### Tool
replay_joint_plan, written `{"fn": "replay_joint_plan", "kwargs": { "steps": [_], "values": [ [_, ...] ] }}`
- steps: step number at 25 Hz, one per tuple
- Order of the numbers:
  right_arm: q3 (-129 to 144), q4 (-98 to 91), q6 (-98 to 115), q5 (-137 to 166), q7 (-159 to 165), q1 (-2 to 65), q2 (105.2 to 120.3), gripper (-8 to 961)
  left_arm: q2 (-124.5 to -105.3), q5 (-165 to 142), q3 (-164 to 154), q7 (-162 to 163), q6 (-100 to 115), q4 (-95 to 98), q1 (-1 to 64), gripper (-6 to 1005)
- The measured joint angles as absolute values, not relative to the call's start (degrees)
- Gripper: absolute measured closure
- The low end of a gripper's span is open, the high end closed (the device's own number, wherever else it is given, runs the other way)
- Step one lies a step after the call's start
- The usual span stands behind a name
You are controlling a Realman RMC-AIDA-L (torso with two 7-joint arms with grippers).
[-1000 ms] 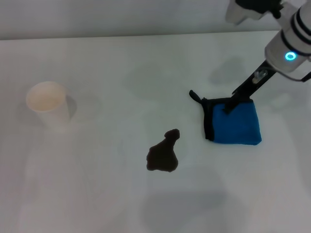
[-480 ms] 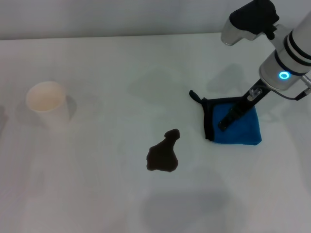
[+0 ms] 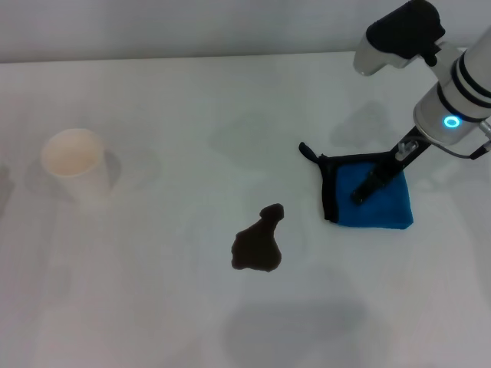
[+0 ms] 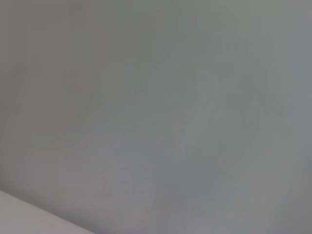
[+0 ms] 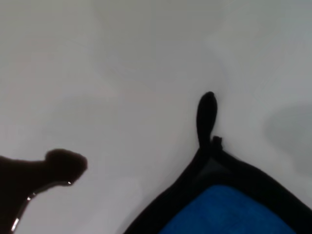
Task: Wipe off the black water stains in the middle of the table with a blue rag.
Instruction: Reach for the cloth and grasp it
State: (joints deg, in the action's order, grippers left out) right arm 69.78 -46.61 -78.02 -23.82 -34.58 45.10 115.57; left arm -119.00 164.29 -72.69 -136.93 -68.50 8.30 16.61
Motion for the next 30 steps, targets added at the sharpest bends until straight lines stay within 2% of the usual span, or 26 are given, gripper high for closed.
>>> {"fn": "replay_joint_plan", "kwargs": {
  "steps": [30],
  "values": [
    [73.9, -43.2, -76.0, -24.0, -33.2, 45.6, 115.42, 125, -119.09, 163.8, -72.7, -136.9, -68.8, 8.0, 17.2, 109]
  ]
}}
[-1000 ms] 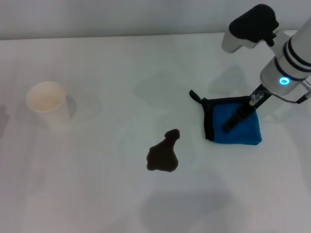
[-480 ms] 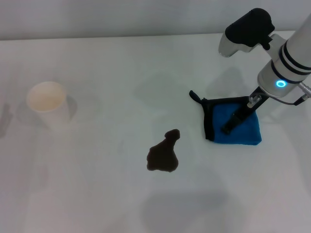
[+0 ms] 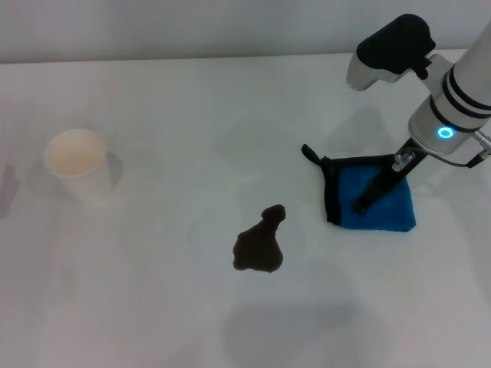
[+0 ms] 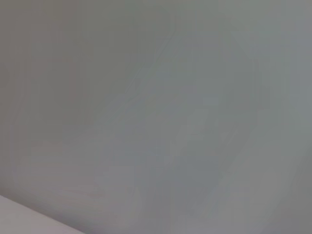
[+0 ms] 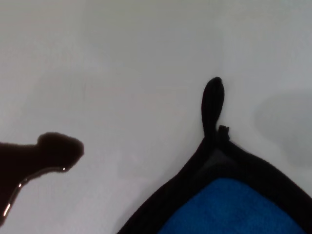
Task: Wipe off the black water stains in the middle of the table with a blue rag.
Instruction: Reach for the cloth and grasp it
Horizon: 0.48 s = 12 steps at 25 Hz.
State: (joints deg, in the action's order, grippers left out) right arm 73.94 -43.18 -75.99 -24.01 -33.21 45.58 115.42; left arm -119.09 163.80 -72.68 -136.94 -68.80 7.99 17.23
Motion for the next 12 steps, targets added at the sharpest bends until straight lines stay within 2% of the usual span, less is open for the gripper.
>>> {"fn": "replay_joint_plan", "kwargs": {
  "steps": [12],
  "values": [
    [75.2, -43.7, -76.7, -23.7, -33.0, 45.6, 115.51, 127, -119.11, 163.8, -72.7, -136.9, -69.2, 8.0, 16.7, 108]
  ]
}}
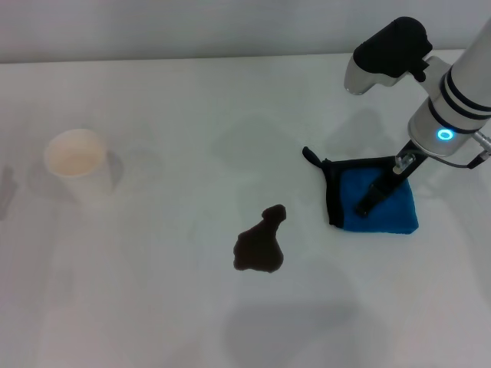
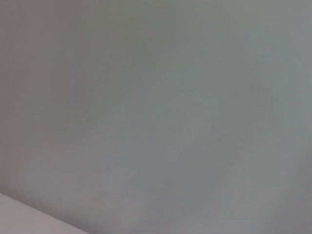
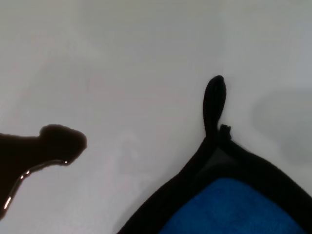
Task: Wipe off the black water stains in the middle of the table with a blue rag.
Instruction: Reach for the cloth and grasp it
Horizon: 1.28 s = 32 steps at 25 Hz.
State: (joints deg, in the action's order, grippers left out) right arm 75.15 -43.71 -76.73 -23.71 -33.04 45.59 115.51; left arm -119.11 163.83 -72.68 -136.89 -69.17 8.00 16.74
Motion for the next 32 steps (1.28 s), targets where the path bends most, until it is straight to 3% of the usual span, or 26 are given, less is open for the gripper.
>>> {"fn": "replay_joint_plan", "kwargs": {
  "steps": [15, 20, 25, 32],
  "values": [
    [74.9, -46.0, -78.9, -23.7, -32.0, 45.0, 115.51, 128, -119.18, 163.8, -72.7, -136.8, -69.8, 8.0, 16.5, 108],
    [74.9, -46.2, -79.0, -23.6, -32.0, 45.0, 115.39, 197, -119.18, 163.8, -72.7, -136.8, -69.9, 8.0, 16.4, 109],
    [74.7, -46.4, -78.9, -23.6, -32.1, 44.9, 115.33, 395, -119.18, 163.7, -72.7, -136.8, -69.9, 8.0, 16.4, 109],
    [75.0, -45.8, -78.2, -23.7, -32.4, 44.8, 115.42, 567, -119.18, 163.6, -72.7, -136.8, -69.9, 8.0, 16.4, 109]
  ]
}}
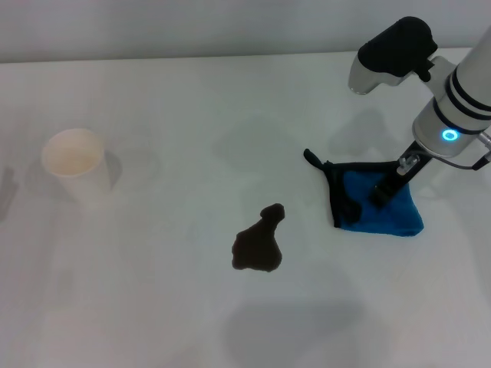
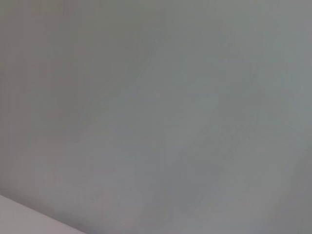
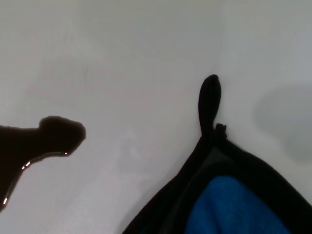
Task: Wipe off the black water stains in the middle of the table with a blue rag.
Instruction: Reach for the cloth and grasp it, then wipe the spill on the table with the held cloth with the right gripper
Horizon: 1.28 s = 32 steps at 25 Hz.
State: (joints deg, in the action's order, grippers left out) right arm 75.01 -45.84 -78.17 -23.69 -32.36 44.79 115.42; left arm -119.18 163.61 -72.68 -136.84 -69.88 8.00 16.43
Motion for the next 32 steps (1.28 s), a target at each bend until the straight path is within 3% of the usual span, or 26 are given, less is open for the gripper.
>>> {"fn": "replay_joint_plan", "kwargs": {
  "steps": [7, 12, 32],
  "values": [
    [75.0, -45.9, -77.9, -23.9, -32.6, 44.5, 115.48, 832, -119.18, 163.6, -72.7, -136.8, -69.9, 8.0, 16.6, 109],
    [75.1, -45.8, -77.9, -25.5, -34.6, 44.5, 115.79, 882, -119.18, 163.6, -72.7, -136.8, -69.9, 8.0, 16.7, 109],
    [89.2, -43.0, -74.8, -42.3, -39.4, 46.5, 116.0, 898, -119.18, 163.7, -72.7, -136.6, -69.9, 8.3, 17.1, 109]
  ]
}}
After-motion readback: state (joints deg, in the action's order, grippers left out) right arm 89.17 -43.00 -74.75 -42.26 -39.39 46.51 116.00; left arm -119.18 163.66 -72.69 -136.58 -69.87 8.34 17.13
